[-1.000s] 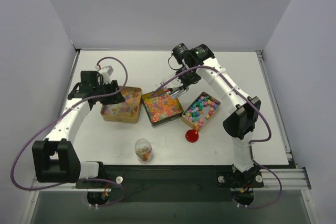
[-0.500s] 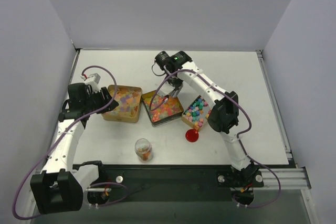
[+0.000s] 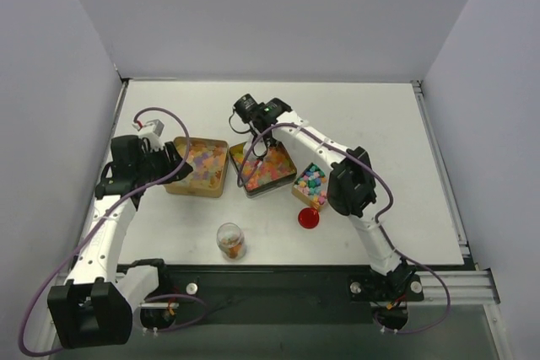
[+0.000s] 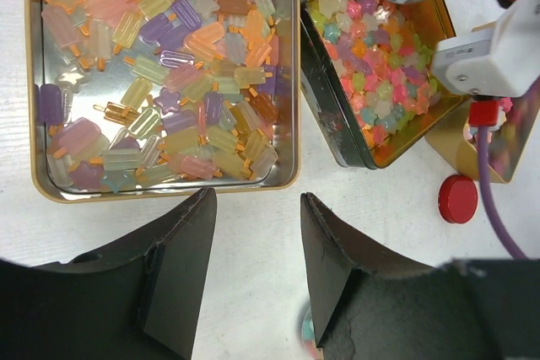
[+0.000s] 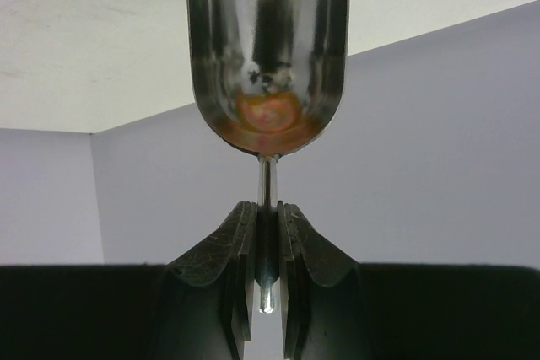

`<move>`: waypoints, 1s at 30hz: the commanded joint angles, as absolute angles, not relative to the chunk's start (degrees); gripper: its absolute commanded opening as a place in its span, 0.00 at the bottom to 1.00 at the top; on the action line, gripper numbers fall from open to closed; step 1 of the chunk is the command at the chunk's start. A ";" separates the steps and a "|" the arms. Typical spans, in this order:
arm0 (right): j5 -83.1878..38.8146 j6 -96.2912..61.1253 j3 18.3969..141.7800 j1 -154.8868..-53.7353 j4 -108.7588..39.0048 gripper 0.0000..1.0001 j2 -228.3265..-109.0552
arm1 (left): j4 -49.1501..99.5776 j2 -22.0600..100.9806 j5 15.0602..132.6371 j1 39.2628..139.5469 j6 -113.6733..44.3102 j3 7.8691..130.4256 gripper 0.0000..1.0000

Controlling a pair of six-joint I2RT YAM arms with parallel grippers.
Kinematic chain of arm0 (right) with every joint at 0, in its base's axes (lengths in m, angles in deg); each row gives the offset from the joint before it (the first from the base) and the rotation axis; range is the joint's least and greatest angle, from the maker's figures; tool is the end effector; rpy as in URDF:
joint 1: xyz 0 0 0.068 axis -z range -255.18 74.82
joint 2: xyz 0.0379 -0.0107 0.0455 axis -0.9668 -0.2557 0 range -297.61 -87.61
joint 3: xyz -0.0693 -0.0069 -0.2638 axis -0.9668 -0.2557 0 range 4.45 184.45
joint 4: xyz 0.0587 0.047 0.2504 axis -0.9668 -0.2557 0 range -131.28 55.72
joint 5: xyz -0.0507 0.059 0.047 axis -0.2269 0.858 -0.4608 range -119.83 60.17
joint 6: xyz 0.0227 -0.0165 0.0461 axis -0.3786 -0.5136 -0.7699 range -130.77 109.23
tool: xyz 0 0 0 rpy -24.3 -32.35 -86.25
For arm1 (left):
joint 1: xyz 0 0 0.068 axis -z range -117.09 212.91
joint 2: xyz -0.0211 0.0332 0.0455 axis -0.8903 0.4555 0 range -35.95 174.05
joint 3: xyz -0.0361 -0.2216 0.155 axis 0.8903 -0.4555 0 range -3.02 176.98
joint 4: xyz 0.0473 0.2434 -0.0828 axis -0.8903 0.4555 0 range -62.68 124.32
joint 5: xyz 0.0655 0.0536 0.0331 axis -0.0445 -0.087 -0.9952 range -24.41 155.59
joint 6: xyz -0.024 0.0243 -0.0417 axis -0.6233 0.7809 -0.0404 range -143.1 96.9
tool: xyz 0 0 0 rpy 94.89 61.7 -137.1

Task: Pack the candies
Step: Scoop the fake candies from the storage box.

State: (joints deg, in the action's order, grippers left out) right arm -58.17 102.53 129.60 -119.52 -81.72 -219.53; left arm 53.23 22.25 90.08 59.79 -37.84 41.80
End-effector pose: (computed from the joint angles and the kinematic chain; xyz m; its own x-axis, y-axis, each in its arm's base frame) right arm 0.3754 0.3432 0.2552 0.6119 -0.5322 0.5851 -0.3683 -0.8464 -0.3847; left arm 0.2159 -0.0031 0.2723 -0.6804 -0.2689 -0.6818 0.1012 0.8869 -0.4508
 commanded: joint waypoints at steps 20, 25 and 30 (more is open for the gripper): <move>-56.38 106.23 111.32 -125.63 -85.69 0.00 -208.37 | 51.75 21.18 88.17 62.29 -37.69 42.51 0.55; -52.95 100.42 115.19 -126.42 -90.69 0.00 -209.07 | 51.58 21.45 88.09 62.12 -37.60 42.15 0.55; -50.14 95.94 116.69 -125.90 -93.17 0.00 -209.43 | 50.87 21.71 89.23 62.11 -37.51 40.05 0.51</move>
